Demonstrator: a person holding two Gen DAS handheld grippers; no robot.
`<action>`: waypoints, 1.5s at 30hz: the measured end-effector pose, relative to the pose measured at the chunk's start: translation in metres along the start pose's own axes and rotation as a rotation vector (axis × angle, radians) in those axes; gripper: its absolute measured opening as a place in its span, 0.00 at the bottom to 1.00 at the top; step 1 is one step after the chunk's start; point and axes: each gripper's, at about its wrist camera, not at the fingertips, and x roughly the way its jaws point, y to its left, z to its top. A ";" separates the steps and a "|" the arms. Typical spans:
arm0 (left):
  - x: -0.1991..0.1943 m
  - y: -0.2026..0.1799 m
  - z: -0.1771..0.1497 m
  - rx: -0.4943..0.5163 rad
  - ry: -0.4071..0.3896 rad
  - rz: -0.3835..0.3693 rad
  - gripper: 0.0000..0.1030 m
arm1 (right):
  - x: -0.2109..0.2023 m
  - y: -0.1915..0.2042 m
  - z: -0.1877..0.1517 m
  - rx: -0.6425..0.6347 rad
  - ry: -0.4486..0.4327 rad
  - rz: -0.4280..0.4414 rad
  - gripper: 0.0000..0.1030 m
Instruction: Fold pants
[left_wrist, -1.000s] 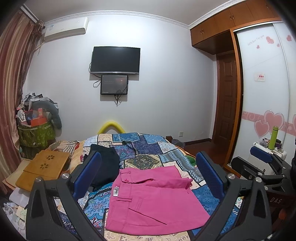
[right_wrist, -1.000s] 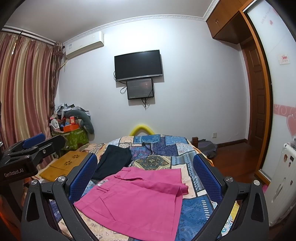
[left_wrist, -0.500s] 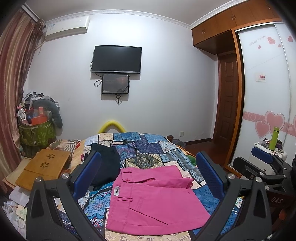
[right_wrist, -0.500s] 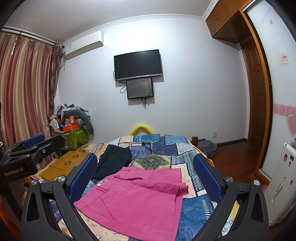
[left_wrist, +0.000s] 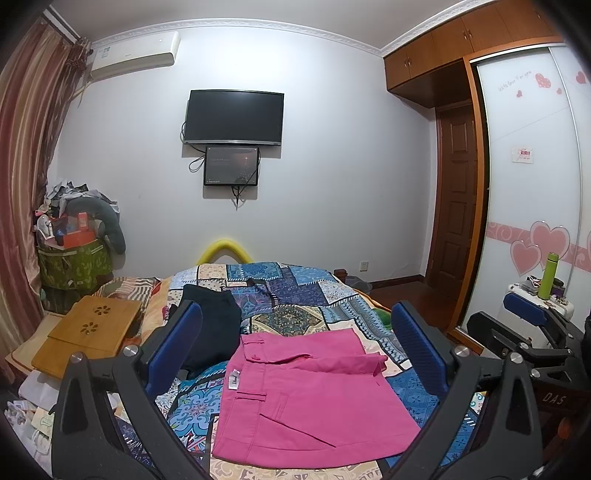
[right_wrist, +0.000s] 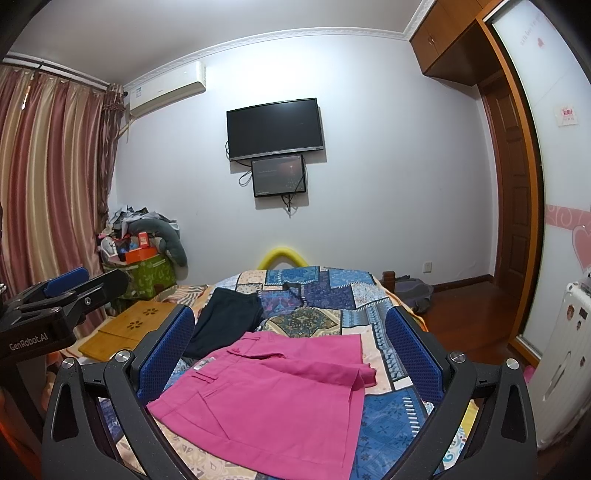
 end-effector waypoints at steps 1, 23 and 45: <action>0.000 0.000 0.000 0.000 0.000 0.000 1.00 | 0.000 0.000 0.000 0.000 0.000 0.000 1.00; 0.002 0.004 -0.002 -0.002 0.001 0.007 1.00 | 0.001 0.002 0.000 0.004 0.001 0.001 1.00; 0.152 0.047 -0.027 0.044 0.262 0.160 1.00 | 0.106 -0.045 -0.041 -0.020 0.257 -0.092 1.00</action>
